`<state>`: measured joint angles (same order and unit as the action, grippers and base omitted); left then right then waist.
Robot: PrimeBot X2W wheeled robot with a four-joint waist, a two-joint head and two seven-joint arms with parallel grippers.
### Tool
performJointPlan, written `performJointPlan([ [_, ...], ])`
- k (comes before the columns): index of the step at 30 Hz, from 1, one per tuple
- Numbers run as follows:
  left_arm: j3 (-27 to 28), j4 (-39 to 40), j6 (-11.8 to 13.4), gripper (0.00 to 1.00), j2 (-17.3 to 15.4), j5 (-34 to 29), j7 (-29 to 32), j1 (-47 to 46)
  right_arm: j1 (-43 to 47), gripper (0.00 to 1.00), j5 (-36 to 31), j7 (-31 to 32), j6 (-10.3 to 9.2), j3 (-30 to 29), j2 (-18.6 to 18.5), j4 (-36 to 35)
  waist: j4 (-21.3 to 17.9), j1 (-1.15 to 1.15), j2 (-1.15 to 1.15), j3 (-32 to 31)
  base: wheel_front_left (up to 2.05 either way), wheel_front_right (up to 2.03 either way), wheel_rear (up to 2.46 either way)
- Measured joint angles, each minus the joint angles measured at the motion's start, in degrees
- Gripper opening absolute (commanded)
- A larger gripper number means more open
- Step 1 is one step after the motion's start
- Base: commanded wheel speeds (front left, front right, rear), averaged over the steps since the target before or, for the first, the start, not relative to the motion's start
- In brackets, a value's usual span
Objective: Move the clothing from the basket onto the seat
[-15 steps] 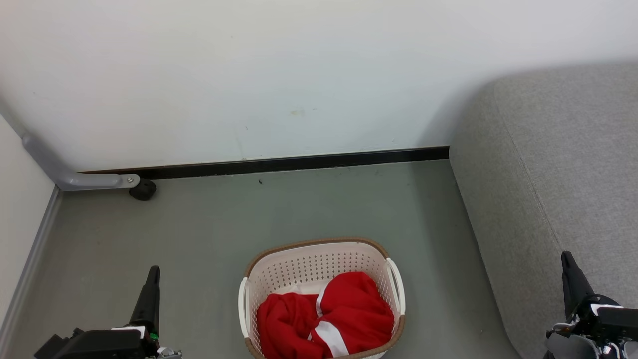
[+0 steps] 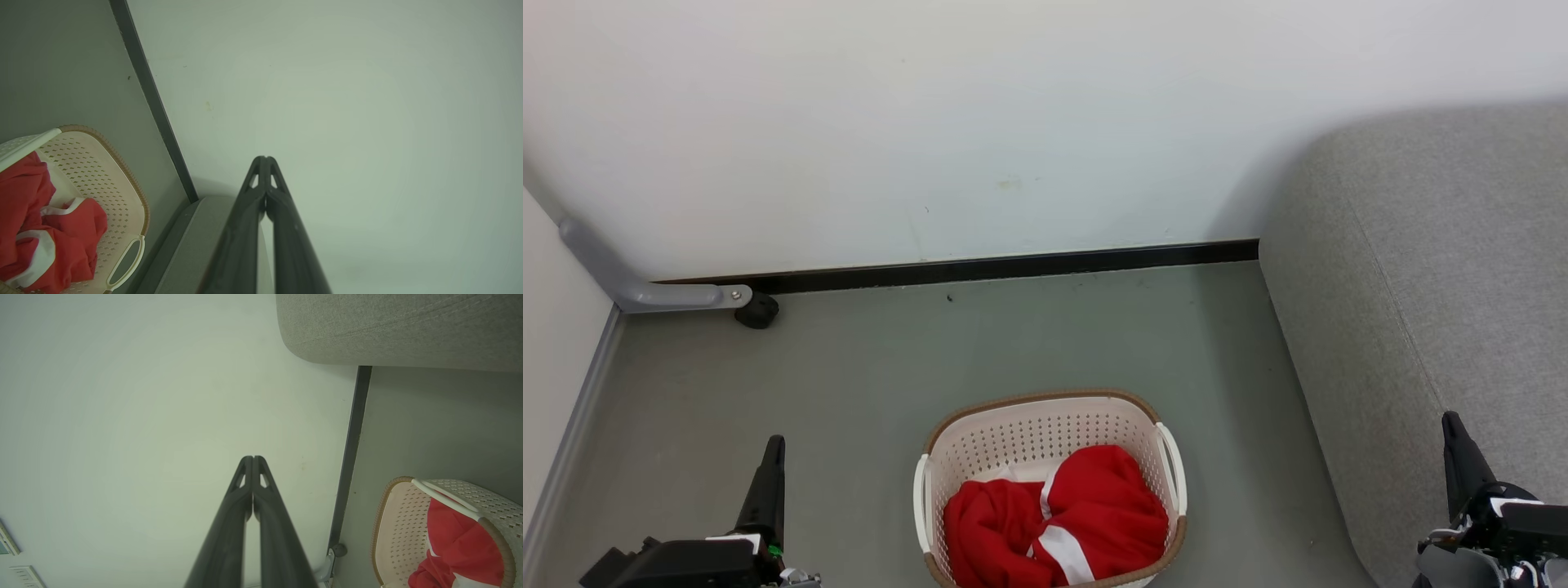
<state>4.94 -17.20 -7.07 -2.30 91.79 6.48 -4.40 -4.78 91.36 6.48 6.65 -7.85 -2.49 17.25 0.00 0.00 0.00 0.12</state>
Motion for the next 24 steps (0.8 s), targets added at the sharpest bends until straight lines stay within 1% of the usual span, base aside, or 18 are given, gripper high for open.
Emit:
performJointPlan([
  [24,0.0,0.0,0.0,0.00,0.0,0.0,0.0,0.0,0.0,0.00,0.1,0.0,0.00,0.0,0.0,0.0,0.0,0.00,0.00,0.0,0.00,0.00,0.00],
])
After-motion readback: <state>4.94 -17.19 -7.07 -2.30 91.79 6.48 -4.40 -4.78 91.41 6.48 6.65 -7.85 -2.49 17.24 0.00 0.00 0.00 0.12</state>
